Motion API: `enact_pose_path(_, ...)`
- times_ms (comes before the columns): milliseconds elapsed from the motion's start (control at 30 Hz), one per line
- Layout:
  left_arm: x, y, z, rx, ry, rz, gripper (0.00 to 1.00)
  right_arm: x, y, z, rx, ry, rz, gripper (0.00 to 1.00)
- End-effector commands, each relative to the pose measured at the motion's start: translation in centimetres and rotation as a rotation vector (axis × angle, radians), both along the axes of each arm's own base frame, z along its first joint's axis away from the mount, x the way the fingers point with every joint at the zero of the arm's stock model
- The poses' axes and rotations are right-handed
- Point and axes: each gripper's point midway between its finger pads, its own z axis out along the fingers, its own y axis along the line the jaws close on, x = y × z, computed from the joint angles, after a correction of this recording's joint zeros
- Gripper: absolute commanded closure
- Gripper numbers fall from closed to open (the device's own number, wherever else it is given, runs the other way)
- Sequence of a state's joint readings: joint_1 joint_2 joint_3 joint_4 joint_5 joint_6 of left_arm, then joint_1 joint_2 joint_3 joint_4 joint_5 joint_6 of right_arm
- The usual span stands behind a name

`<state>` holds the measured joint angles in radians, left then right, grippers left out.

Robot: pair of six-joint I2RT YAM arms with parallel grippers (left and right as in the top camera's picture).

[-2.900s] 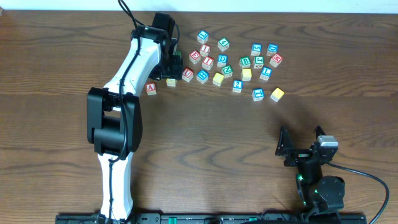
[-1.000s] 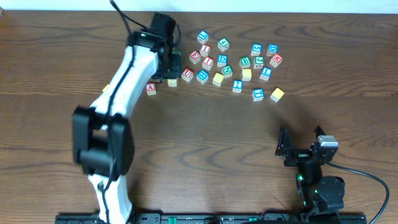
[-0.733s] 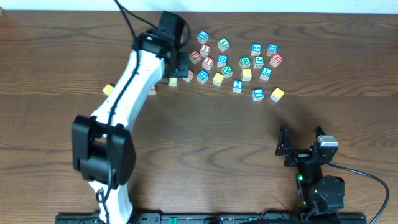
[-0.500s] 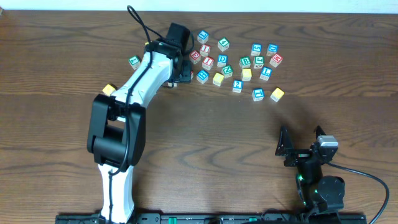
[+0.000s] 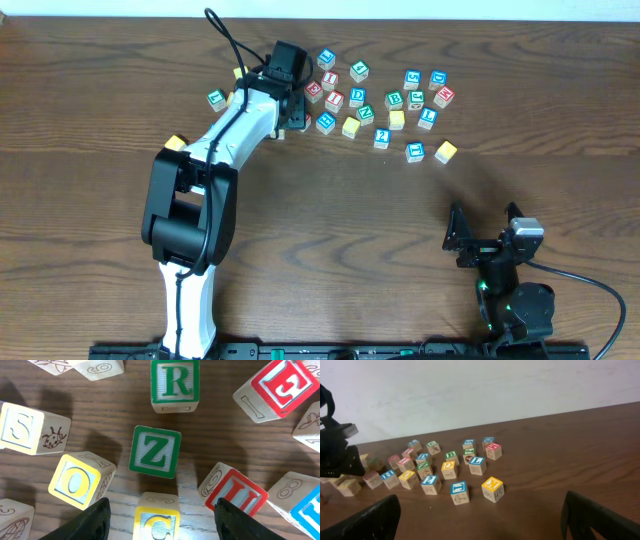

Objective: Spell out CORL
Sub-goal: 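Lower the left gripper and close it on the yellow C block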

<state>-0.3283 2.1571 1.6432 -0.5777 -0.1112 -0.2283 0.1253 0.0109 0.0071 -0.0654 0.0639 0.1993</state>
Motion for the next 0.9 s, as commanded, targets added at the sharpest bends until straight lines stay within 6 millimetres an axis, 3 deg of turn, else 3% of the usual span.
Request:
enact_pose_path(0,-0.1,0.7,-1.1,0.030,0.012,0.002,0.35,0.0,-0.5,0.0,-0.014,-0.001,-0.019,0.01)
enact_pose_path(200,-0.2,1.1,-2.0,0.027,0.005,0.009,0.36,0.0,-0.5,0.0,-0.014,-0.001,-0.019,0.01)
enact_pose_path(533,-0.4,1.2,-3.0,0.023,-0.002,0.014,0.49,0.0,-0.5,0.0,-0.014,-0.001,-0.019,0.01)
enact_pose_path(733,-0.5,0.9,-2.9,0.007,0.001,0.010,0.49,0.0,-0.5,0.0,-0.014,-0.001,-0.019,0.01)
enact_pose_path(867,-0.4,0.8,-1.5,-0.011,-0.020,0.023,0.49,0.0,-0.5,0.0,-0.014,-0.001,-0.019,0.01)
